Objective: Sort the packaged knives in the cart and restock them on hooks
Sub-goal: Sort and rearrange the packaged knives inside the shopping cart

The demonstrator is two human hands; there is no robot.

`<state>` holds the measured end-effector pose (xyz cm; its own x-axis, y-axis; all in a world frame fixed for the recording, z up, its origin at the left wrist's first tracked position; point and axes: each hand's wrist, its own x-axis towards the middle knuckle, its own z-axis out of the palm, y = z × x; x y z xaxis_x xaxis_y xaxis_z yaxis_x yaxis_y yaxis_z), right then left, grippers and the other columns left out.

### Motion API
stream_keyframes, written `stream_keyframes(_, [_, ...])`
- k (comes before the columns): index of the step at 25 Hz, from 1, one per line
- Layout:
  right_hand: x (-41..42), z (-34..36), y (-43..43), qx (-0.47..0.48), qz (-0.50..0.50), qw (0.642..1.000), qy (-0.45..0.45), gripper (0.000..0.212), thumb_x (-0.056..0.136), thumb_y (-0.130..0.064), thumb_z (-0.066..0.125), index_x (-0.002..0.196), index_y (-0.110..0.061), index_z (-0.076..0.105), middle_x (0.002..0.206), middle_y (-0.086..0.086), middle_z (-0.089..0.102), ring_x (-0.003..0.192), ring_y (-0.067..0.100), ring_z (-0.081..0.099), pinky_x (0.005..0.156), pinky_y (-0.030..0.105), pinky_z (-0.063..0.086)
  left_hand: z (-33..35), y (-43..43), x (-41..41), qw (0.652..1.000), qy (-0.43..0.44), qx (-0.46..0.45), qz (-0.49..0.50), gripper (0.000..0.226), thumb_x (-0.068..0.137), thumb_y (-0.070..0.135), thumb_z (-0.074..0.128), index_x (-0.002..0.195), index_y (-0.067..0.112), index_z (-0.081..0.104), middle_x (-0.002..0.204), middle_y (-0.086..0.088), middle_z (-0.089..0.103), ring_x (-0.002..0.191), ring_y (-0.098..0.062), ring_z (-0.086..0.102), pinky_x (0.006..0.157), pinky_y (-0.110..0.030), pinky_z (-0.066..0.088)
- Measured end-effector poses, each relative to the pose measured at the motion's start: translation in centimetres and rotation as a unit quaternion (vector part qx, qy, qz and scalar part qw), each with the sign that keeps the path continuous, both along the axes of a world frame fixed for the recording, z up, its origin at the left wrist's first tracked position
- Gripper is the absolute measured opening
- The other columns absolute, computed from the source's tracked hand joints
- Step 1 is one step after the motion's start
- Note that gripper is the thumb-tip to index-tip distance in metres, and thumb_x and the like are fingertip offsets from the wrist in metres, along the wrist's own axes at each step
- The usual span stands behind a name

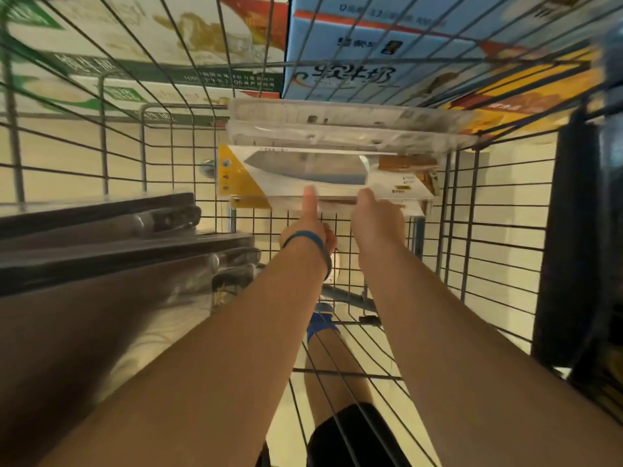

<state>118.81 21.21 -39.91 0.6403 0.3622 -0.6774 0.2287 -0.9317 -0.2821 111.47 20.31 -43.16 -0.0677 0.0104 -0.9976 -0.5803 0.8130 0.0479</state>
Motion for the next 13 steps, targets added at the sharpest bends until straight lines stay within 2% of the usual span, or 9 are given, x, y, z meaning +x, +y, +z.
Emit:
stream_keyframes(1, [0.2,0.4,0.4,0.013,0.051,0.995,-0.089,0.044,0.100,-0.040,0.048,0.134,-0.014,0.055,0.125,0.009,0.057,0.096,0.021,0.057,0.072,0.033,0.048,-0.2,0.4,0.3,1.000,-0.005,-0.002,0.015,0.068,0.076,0.071,0.064,0.111,0.013,0.058,0.094,-0.007,0.065,0.083,-0.019,0.067,0.070,-0.029,0.056])
stream_keyframes(2, [-0.1,0.9,1.3,0.057,0.078,0.984,-0.152,0.041,0.098,-0.037,0.055,0.133,-0.015,0.055,0.129,0.010,0.055,0.108,0.025,0.056,0.078,0.034,0.049,-0.2,0.6,0.6,1.000,-0.015,-0.004,0.021,0.075,0.081,0.070,0.060,0.126,0.010,0.054,0.113,-0.010,0.065,0.100,-0.023,0.066,0.067,-0.028,0.051])
stream_keyframes(3, [-0.6,1.1,2.5,0.109,0.110,0.971,-0.183,0.040,0.095,-0.031,0.061,0.132,-0.016,0.056,0.131,0.009,0.054,0.116,0.026,0.054,0.080,0.032,0.046,-0.3,0.8,0.8,1.000,-0.017,-0.012,0.021,0.078,0.084,0.068,0.057,0.134,0.009,0.049,0.128,-0.011,0.060,0.114,-0.025,0.062,0.066,-0.027,0.049])
stream_keyframes(4, [-1.3,1.1,3.8,0.131,0.171,0.956,-0.196,0.041,0.093,-0.026,0.065,0.131,-0.016,0.056,0.133,0.008,0.054,0.119,0.025,0.052,0.083,0.030,0.044,-0.2,0.9,1.0,0.999,-0.015,-0.023,0.022,0.076,0.086,0.067,0.056,0.134,0.009,0.049,0.133,-0.010,0.058,0.119,-0.025,0.060,0.067,-0.027,0.050])
stream_keyframes(7, [-2.3,0.7,6.5,0.088,0.370,0.890,-0.250,0.052,0.089,-0.022,0.070,0.136,-0.011,0.049,0.136,0.008,0.050,0.123,0.025,0.049,0.094,0.034,0.046,0.2,1.8,1.4,0.994,-0.062,-0.008,0.092,0.063,0.087,0.059,0.061,0.125,0.009,0.058,0.120,-0.009,0.065,0.107,-0.024,0.065,0.089,-0.038,0.054])
stream_keyframes(8, [-1.9,0.6,7.0,0.088,0.405,0.866,-0.279,0.054,0.088,-0.024,0.070,0.136,-0.012,0.048,0.135,0.008,0.050,0.123,0.025,0.049,0.094,0.035,0.047,0.2,2.1,1.4,0.991,-0.072,0.009,0.113,0.056,0.089,0.054,0.062,0.120,0.008,0.060,0.118,-0.009,0.066,0.102,-0.023,0.067,0.090,-0.036,0.055])
stream_keyframes(11, [-0.5,0.6,7.1,0.163,0.444,0.829,-0.299,0.059,0.084,-0.027,0.076,0.135,-0.019,0.047,0.134,0.007,0.051,0.124,0.026,0.048,0.092,0.038,0.047,0.4,2.2,1.2,0.993,-0.040,0.006,0.113,0.050,0.086,0.051,0.068,0.112,0.009,0.060,0.102,-0.005,0.060,0.072,-0.014,0.059,0.071,-0.026,0.055])
stream_keyframes(13, [-0.4,0.4,6.7,0.144,0.475,0.810,-0.313,0.061,0.083,-0.025,0.076,0.138,-0.022,0.047,0.135,0.009,0.050,0.127,0.029,0.046,0.093,0.040,0.047,0.7,2.1,1.1,0.997,-0.006,-0.012,0.079,0.049,0.082,0.055,0.070,0.097,0.010,0.061,0.081,0.000,0.060,0.060,-0.010,0.055,0.065,-0.025,0.054])
